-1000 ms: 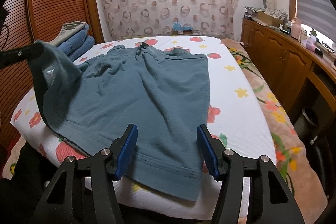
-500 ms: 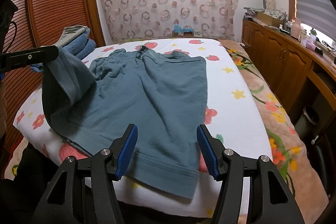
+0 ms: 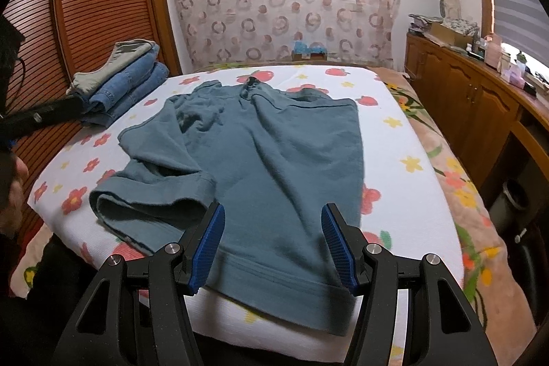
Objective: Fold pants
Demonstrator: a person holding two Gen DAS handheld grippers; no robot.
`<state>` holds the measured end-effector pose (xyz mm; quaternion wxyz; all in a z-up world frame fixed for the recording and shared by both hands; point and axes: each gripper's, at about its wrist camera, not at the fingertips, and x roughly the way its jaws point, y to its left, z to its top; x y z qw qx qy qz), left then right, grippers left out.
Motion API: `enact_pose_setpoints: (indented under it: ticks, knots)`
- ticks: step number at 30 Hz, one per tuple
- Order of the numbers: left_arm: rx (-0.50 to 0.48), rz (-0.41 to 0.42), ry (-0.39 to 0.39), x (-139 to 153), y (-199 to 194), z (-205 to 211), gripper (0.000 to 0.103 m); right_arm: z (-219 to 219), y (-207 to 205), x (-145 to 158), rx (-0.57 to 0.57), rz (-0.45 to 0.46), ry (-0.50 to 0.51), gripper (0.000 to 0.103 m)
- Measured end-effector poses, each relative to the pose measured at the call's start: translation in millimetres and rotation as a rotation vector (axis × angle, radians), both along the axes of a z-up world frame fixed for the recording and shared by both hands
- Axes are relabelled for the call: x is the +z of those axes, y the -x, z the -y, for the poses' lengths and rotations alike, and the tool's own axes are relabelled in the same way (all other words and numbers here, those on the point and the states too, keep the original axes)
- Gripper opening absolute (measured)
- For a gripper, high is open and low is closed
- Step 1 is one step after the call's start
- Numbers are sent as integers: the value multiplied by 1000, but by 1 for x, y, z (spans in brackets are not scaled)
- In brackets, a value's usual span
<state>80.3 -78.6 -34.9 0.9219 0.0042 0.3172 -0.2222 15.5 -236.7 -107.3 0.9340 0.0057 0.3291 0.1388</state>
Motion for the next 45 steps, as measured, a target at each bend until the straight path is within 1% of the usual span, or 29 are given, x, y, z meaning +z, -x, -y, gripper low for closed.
enact_pose_setpoints:
  ticks: [6, 12, 13, 14, 22, 24, 25, 27, 28, 29, 34, 41, 45]
  knots:
    - [42, -40, -33, -21, -2, -10, 83, -15, -5, 5, 38, 18, 2, 61]
    - [63, -80, -73, -42, -4, -14, 83, -30, -10, 5, 82, 19, 0, 49]
    - [66, -89, -76, -46, -4, -15, 83, -31, -12, 4, 90, 15, 0, 46]
    - [67, -96, -76, -48, -5, -16, 83, -33, -14, 3, 95, 12, 0, 45]
    - [73, -142, -70, -65, -7, -20, 83, -34, -28, -8, 124, -50, -21, 43]
    - [75, -143, -65, -66, -6, -21, 83, -35, -33, -9, 133, -67, -30, 39]
    - [77, -141, -61, -66, -5, -22, 83, -34, -34, -10, 141, -75, -36, 31]
    - [81, -133, -59, -64, -3, -22, 83, -38, -35, -7, 152, -79, -39, 24]
    - [87, -127, -59, -63, -3, -23, 83, -38, -34, -5, 159, -78, -40, 15]
    - [91, -123, -58, -62, -2, -24, 83, -39, -33, -4, 174, -77, -43, 11]
    - [102, -112, -46, -59, -1, -28, 83, -33, -24, 10, 171, -27, -72, 7]
    - [86, -92, -40, -54, 4, -24, 83, -13, 0, 34, 139, 57, -97, 7]
    - [70, -83, -43, -51, 6, -19, 83, -9, 15, 39, 125, 87, -95, 7]
